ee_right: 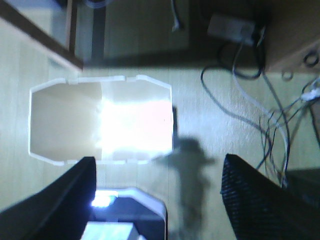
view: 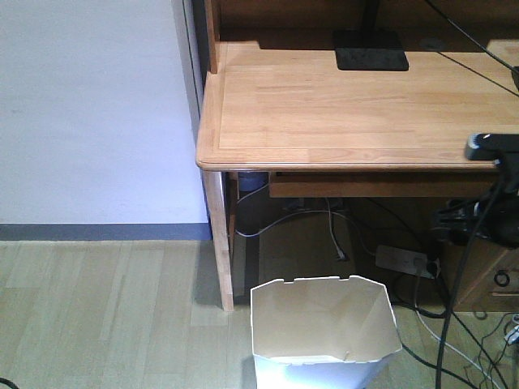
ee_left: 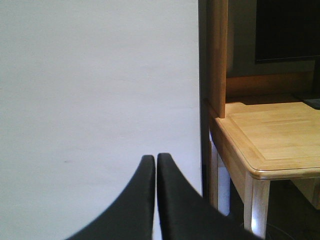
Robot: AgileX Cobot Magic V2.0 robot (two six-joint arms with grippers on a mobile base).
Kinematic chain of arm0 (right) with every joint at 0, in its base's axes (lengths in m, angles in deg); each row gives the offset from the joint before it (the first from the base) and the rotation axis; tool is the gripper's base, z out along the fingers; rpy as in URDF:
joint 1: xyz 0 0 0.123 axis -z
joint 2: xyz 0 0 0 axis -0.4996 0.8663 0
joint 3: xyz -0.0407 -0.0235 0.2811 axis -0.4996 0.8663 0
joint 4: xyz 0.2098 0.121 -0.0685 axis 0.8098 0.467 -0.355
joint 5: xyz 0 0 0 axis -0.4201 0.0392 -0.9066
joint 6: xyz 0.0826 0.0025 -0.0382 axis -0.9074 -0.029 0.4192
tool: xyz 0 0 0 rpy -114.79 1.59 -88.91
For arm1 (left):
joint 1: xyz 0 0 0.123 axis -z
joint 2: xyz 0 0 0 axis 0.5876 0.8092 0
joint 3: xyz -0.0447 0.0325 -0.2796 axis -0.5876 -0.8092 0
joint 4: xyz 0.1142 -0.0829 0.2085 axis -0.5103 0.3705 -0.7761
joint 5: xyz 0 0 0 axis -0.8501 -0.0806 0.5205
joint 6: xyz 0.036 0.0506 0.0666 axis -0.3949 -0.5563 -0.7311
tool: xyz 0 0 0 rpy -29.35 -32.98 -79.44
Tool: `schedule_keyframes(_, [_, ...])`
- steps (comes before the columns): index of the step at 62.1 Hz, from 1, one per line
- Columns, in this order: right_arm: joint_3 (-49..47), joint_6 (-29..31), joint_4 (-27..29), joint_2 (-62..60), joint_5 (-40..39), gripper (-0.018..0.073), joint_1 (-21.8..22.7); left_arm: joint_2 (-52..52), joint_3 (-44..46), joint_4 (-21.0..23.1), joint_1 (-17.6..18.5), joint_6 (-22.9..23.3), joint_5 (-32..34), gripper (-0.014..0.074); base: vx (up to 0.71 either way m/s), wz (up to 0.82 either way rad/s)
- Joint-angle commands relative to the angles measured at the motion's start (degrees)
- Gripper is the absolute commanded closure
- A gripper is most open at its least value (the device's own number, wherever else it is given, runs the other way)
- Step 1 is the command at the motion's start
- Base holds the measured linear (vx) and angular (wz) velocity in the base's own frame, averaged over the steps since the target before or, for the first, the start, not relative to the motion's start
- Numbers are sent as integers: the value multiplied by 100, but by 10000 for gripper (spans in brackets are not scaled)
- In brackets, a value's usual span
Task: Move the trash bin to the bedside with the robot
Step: 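Lower the right gripper onto the rim of the white trash bin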
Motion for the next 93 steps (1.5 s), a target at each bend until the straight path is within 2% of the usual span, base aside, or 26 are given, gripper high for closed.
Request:
schedule_keyframes(1, [-341, 254, 77, 583, -238, 64, 47, -31, -67, 54, 35, 79, 427, 603, 0, 0])
schedule_keyframes(22, [-1058, 482, 110, 2998, -1107, 64, 61, -31, -67, 54, 35, 79, 427, 603, 0, 0])
schedule_keyframes(27, [-1237, 600, 286, 3503, -1307, 64, 133, -31, -67, 54, 35, 79, 427, 603, 0, 0])
schedule_keyframes(33, [-1447, 953, 574, 4104, -1417, 64, 276, -31, -67, 54, 35, 79, 427, 603, 0, 0])
schedule_keyframes(49, [-2107, 2639, 1591, 5434, -1808, 64, 376, -31, -67, 54, 35, 79, 427, 603, 0, 0])
schedule_keyframes(56, [-2519, 3013, 1896, 6013, -1804, 64, 383, -31, -67, 54, 35, 79, 427, 603, 0, 0])
schedule_keyframes(69, [-3349, 3105, 2007, 7106, -1711, 64, 383, -31, -67, 54, 35, 79, 427, 603, 0, 0])
schedule_keyframes(93, [-4297, 3148, 2007, 8536, -1634, 64, 383, -31, -67, 54, 35, 79, 427, 603, 0, 0])
